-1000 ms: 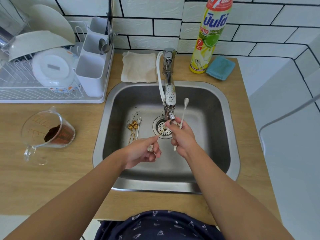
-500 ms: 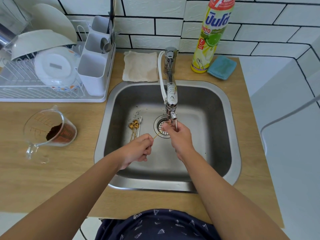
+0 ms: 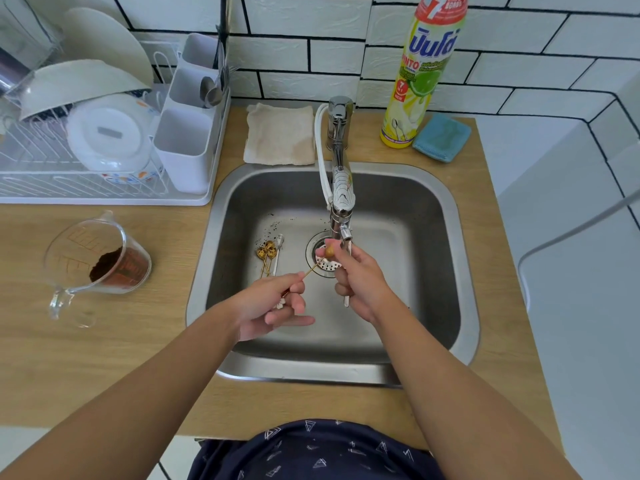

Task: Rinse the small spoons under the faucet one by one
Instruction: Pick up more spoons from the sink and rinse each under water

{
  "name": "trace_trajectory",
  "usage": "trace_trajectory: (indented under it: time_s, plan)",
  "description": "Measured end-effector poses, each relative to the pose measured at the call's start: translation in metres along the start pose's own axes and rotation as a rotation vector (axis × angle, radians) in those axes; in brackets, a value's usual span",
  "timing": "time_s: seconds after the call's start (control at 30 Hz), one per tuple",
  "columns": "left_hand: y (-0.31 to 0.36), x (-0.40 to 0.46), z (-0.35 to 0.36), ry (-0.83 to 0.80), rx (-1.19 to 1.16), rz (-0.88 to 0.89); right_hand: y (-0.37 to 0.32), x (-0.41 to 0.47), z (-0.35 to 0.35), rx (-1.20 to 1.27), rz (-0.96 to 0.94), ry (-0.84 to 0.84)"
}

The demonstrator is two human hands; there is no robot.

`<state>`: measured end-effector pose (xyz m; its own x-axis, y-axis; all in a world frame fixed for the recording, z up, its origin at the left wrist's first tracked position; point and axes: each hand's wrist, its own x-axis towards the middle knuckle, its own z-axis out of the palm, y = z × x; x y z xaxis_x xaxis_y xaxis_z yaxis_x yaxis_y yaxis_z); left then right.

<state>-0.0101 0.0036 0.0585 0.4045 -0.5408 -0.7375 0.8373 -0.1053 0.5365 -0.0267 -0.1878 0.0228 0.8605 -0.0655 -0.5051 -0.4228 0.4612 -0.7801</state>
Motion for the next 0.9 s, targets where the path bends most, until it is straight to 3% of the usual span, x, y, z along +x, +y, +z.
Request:
trace_trajectory:
  time_s: [0.07,0.13,0.27,0.37,0.57,0.67,0.9]
  plan:
    - [0.000,-0.001,-0.002,-0.053,-0.143,-0.036,0.000,-0.001,-0.003,0.080,0.008,-0.069]
    - [0.000,-0.002,-0.002,-0.075,-0.138,-0.047,0.001,0.001,-0.004,0.082,0.025,-0.019]
    - [-0.004,-0.001,0.002,0.029,0.300,0.016,0.004,0.006,0.001,-0.075,0.066,0.190]
    - [-0.004,0.002,0.001,0.117,0.447,0.086,0.010,0.007,0.001,-0.074,0.067,0.187]
    - [-0.001,0.002,0.005,0.096,0.430,0.131,0.006,0.001,0.001,-0.132,0.011,0.071]
    - [-0.001,0.003,0.010,0.105,0.389,0.169,0.003,0.003,0.003,-0.025,0.017,0.090]
    - [0.005,-0.003,-0.004,-0.049,0.071,0.059,0.000,-0.002,-0.002,-0.086,-0.052,-0.019]
